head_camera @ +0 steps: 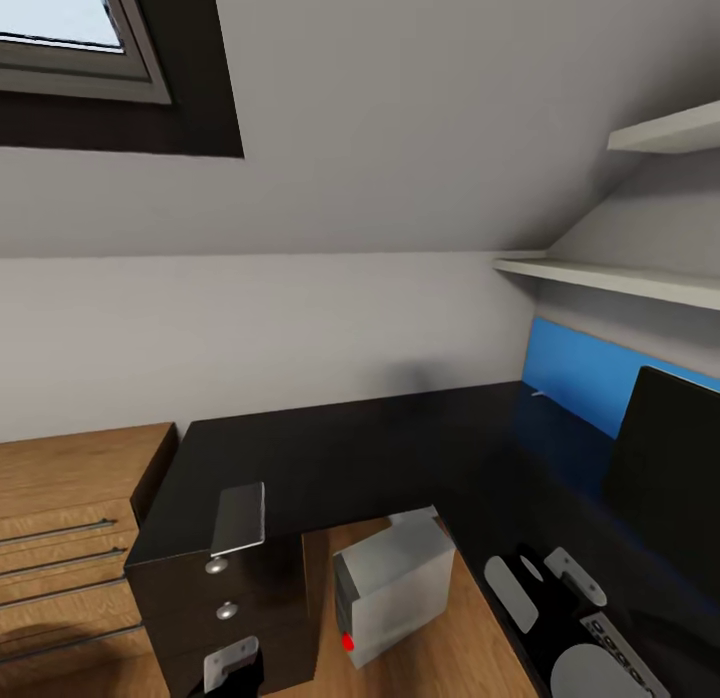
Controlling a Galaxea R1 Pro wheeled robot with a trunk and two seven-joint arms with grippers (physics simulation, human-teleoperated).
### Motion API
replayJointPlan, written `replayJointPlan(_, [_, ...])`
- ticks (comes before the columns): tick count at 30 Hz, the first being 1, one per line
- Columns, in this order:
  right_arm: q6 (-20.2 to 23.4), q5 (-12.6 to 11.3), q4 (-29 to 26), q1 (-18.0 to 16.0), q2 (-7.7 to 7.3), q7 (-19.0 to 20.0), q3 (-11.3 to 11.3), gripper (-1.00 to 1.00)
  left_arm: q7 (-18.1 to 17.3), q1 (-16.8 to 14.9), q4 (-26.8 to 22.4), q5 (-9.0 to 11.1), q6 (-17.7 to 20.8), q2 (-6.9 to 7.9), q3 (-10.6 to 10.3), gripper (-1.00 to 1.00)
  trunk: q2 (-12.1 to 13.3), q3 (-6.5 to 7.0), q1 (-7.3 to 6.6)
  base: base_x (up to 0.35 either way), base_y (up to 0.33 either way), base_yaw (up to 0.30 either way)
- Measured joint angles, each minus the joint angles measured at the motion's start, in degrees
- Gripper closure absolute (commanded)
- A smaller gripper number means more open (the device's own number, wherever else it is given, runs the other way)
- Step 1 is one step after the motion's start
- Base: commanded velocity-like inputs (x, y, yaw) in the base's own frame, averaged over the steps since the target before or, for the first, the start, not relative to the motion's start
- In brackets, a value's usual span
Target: In the bedroom, organize the workspace by keeping the computer under the desk, ensuring the monitor is on the desk, placing the keyboard on the desk next to the monitor, placing the mouse on the desk next to the keyboard, moving the folder from the swivel chair onto the desk next to the mouse, stacking the notebook on top of the folder with the pen on top of the notebook, and positioning the swivel chair next to the desk.
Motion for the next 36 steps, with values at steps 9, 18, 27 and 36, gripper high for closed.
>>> replayJointPlan(9, [0.02,-0.02,-0.13,0.0,0.16,-0.39,-2.03,1.0,0.01,-0.01,0.0,0.06,0.52,0.12,-0.05,-1.0,-3.61,-1.62,1.98,0.0,0.0,0.0])
replayJointPlan(18, [0.21,-0.05,-0.15,0.0,0.26,-0.42,-2.37,1.0,0.02,-0.04,0.0,0.09,0.55,0.12,-0.03,-1.0,-7.23,-3.24,3.96,0.0,0.0,0.0])
replayJointPlan(27, [0.35,-0.11,-0.15,0.0,0.33,-0.2,-2.3,1.0,0.02,-0.02,0.0,0.14,0.53,0.12,0.03,-1.0,-10.84,-4.85,5.93,0.0,0.0,0.0])
replayJointPlan(36, [0.35,-0.04,-0.15,-0.01,0.3,-0.07,-2.28,1.0,0.02,-0.03,0.0,0.17,0.54,0.34,0.04,-1.0,-12.06,-5.4,6.6,0.0,0.0,0.0])
